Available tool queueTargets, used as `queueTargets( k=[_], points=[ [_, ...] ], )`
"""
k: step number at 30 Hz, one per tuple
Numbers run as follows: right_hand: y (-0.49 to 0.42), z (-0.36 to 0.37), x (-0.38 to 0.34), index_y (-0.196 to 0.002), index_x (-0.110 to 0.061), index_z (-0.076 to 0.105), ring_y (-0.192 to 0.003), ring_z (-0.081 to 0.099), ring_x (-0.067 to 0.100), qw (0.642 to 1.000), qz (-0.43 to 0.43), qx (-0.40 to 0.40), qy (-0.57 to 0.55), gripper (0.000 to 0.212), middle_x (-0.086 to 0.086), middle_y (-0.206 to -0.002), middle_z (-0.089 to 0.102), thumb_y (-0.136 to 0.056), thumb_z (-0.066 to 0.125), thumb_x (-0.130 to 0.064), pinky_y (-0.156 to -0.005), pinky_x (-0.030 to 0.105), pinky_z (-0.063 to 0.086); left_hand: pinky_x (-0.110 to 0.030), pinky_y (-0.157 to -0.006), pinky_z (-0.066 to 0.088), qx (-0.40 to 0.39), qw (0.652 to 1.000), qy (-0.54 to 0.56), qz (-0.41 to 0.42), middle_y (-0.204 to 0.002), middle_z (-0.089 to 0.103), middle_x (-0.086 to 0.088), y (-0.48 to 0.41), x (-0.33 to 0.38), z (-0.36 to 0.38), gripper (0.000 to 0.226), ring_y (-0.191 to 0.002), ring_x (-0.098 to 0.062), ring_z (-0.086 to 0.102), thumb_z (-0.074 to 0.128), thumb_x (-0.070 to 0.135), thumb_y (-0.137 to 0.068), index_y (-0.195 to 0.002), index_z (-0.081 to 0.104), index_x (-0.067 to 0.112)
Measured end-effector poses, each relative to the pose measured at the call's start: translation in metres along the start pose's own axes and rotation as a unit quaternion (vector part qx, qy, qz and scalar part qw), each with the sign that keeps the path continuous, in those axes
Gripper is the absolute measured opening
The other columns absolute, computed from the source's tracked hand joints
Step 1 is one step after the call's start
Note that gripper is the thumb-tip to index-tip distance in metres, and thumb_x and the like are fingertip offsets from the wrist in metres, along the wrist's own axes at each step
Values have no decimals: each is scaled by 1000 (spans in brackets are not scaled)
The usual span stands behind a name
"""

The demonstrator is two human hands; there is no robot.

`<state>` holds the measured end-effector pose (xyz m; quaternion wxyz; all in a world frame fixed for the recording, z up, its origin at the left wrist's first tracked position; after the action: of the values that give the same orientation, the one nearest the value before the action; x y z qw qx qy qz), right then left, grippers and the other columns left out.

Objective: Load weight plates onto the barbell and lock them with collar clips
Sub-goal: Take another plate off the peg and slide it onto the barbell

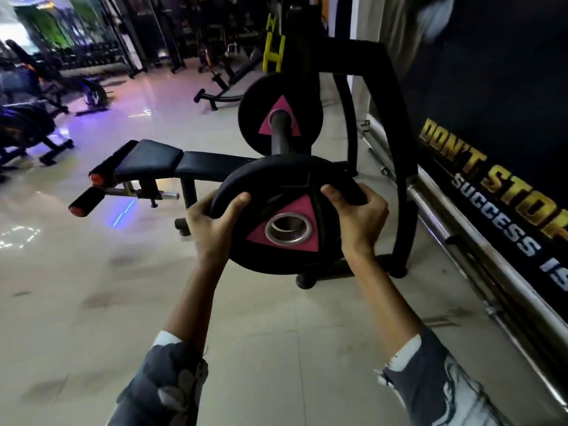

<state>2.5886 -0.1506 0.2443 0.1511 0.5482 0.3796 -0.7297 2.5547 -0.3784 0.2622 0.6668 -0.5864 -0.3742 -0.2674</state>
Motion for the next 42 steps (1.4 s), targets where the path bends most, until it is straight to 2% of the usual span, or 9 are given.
queueTargets(
  k=[6,13,19,21,25,30,33,36,42],
  points=[
    [-26,18,12,-52,-26,48,-49,46,1,999,7,18,33,37,-13,-51,49,-61,79,-45,-49,24,36,-13,-49,37,-22,1000,0,0,-50,53,19,-34,-27,12,22,-53,7,46,71,44,-71,-60,62,27],
    [-63,52,29,-63,-23,59,-57,57,-4,999,-23,20,-10,47,-14,-58,58,-50,66,-67,-54,13,45,-12,-48,31,-14,997,-45,65,-55,42,12,-77,-59,30,34,-51,3,38,64,48,-79,-63,45,25],
    [-111,87,58,-77,-10,66,-66,61,0,999,-39,19,-2,33,-12,-66,61,-66,78,-39,-58,5,46,-13,-50,30,-7,995,-64,70,-55,42,10,-122,-92,50,36,-51,1,39,63,46,-79,-67,47,17],
    [-129,102,65,-76,-11,65,-62,60,-5,999,-48,15,-3,41,-14,-64,60,-63,75,-49,-56,5,45,-14,-51,33,0,994,-84,70,-56,46,5,-138,-102,57,37,-53,-2,42,61,47,-79,-70,50,13],
    [-168,137,78,-84,-14,65,-70,60,-6,997,-72,16,14,65,-14,-73,63,-58,58,-73,-61,14,49,-29,-74,47,6,990,-117,78,-90,63,-13,-180,-128,74,45,-83,-15,57,59,46,-80,-96,61,4],
    [-221,180,100,-127,-12,52,-120,46,5,996,-91,-18,14,79,3,-130,57,-67,61,-62,-90,-4,32,-25,-105,38,2,992,-115,45,-135,51,-12,-232,-164,97,66,-125,-16,46,60,47,-79,-131,49,8],
    [-246,200,115,-123,-8,58,-116,57,14,996,-86,-33,11,66,9,-122,64,-71,69,-49,-90,6,44,-35,-101,45,9,995,-95,23,-124,60,-11,-256,-182,106,68,-116,-19,55,59,52,-76,-127,53,8],
    [-255,205,123,-110,-7,65,-96,64,11,994,-110,-1,18,61,6,-102,71,-69,70,-52,-75,-1,44,-23,-88,49,17,995,-97,25,-104,66,-2,-266,-194,108,61,-96,-5,60,59,55,-75,-116,60,10],
    [-253,203,123,-110,-9,65,-95,64,3,993,-115,-14,1,55,-2,-101,68,-72,68,-50,-79,6,48,-21,-86,48,5,997,-77,13,-106,66,-6,-266,-197,108,62,-98,-13,60,60,55,-74,-115,58,9]
  ],
)
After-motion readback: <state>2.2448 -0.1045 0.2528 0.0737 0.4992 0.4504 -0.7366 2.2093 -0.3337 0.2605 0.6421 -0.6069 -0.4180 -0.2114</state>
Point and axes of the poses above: each hand's wrist, its own y-axis away from the middle knuckle, its own z-axis out of the palm, x = y × z, the point moved 5 cm from there along -y, towards the middle knuckle
